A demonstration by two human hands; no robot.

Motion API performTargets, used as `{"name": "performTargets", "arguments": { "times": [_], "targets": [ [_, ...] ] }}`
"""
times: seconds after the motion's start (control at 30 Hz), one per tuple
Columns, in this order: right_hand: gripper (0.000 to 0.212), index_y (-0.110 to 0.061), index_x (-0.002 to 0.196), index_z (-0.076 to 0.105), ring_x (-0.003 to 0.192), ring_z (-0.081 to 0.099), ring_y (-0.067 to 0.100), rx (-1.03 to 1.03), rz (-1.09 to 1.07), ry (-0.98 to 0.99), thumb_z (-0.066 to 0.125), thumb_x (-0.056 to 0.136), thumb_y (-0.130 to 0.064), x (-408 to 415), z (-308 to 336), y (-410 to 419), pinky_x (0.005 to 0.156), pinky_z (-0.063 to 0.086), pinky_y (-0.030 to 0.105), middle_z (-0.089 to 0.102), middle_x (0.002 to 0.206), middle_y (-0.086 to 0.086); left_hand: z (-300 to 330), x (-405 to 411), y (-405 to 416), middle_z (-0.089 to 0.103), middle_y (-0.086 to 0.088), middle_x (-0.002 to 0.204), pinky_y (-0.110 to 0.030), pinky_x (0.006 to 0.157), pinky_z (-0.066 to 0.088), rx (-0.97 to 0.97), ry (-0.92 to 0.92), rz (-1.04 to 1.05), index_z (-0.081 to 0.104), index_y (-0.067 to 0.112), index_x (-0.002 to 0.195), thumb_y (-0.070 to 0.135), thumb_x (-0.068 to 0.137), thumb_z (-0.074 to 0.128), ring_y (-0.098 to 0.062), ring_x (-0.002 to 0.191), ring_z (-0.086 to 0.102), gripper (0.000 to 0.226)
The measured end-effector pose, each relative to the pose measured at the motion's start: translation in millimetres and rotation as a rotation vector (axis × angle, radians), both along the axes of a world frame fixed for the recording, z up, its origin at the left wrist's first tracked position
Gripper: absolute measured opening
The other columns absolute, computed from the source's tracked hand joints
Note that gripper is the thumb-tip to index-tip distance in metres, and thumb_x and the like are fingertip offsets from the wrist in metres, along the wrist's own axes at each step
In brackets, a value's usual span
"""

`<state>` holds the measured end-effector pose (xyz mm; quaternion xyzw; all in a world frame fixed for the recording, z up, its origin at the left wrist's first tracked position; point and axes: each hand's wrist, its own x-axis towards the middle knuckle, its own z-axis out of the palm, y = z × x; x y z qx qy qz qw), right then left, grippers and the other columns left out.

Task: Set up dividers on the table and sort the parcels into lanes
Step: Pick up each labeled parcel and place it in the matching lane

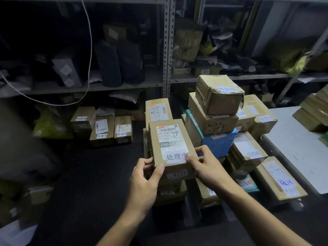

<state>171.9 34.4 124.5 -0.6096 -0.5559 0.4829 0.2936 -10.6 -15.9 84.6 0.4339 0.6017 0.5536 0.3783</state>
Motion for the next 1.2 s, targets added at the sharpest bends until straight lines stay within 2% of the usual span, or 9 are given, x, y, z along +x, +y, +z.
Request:
{"name": "performTargets", "arguments": {
  "times": [0.23,0.5,0.67,0.8,0.87,1.0,1.2],
  "targets": [
    [0.038,-0.031,0.122,0.044,0.091,0.068,0.007,-0.008,0.007,0.004,0.060,0.092,-0.049,-2.0,-2.8,13.5,0.077,0.058,0.027,0.065,0.104,-0.010,-5.9,-0.4,12.1,0.069,0.007,0.104,-0.005,0.069,0.046,-0.007,0.028,0.008,0.064,0.024,0.102,0.026,0.085,0.072,0.009,0.092,0.063,0.019],
    [0.040,-0.034,0.121,0.043,0.089,0.067,0.002,-0.002,-0.017,-0.027,0.062,0.090,-0.051,0.9,-17.3,16.6,0.068,0.051,0.018,0.063,0.101,-0.016,-13.2,0.5,8.8,0.067,0.012,0.104,-0.002,0.069,0.044,-0.034,0.071,0.004,0.060,0.033,0.105,0.032,0.082,0.075,0.011,0.095,0.060,0.027],
    [0.043,-0.036,0.122,0.042,0.092,0.065,0.000,-0.005,-0.020,-0.031,0.062,0.089,-0.055,3.6,-23.5,17.1,0.075,0.055,0.023,0.060,0.101,-0.023,-15.1,0.3,9.6,0.067,0.011,0.109,-0.003,0.070,0.045,-0.047,0.047,-0.010,0.059,0.033,0.108,0.036,0.081,0.075,0.010,0.095,0.060,0.032],
    [0.046,-0.040,0.122,0.040,0.089,0.062,-0.005,-0.003,-0.009,-0.041,0.061,0.087,-0.060,4.3,-25.1,15.1,0.069,0.050,0.016,0.056,0.098,-0.028,-10.8,3.0,6.2,0.064,0.013,0.108,0.001,0.064,0.043,-0.031,0.002,-0.010,0.056,0.035,0.110,0.050,0.071,0.073,0.017,0.094,0.057,0.044],
    [0.048,-0.040,0.124,0.039,0.092,0.061,-0.003,-0.006,-0.006,-0.050,0.060,0.086,-0.061,5.0,-25.6,14.8,0.073,0.051,0.019,0.054,0.100,-0.028,-8.5,4.6,4.3,0.061,0.017,0.106,0.003,0.061,0.042,-0.022,-0.014,-0.010,0.055,0.037,0.111,0.054,0.066,0.070,0.022,0.094,0.055,0.050],
    [0.060,-0.034,0.137,0.040,0.102,0.058,0.002,-0.012,-0.022,-0.054,0.060,0.087,-0.060,7.0,-24.4,13.4,0.096,0.052,0.035,0.054,0.119,-0.017,-7.2,8.1,3.1,0.060,0.020,0.106,0.004,0.061,0.041,-0.006,-0.016,-0.018,0.053,0.040,0.110,0.053,0.067,0.070,0.025,0.094,0.053,0.048],
    [0.070,-0.028,0.147,0.036,0.113,0.054,0.008,0.031,-0.044,-0.080,0.057,0.089,-0.062,8.6,-20.8,10.7,0.101,0.048,0.036,0.055,0.137,-0.009,-5.5,12.0,3.7,0.060,0.026,0.107,0.001,0.062,0.044,-0.012,-0.038,-0.050,0.051,0.045,0.111,0.052,0.071,0.071,0.022,0.097,0.054,0.045]
  ]
}}
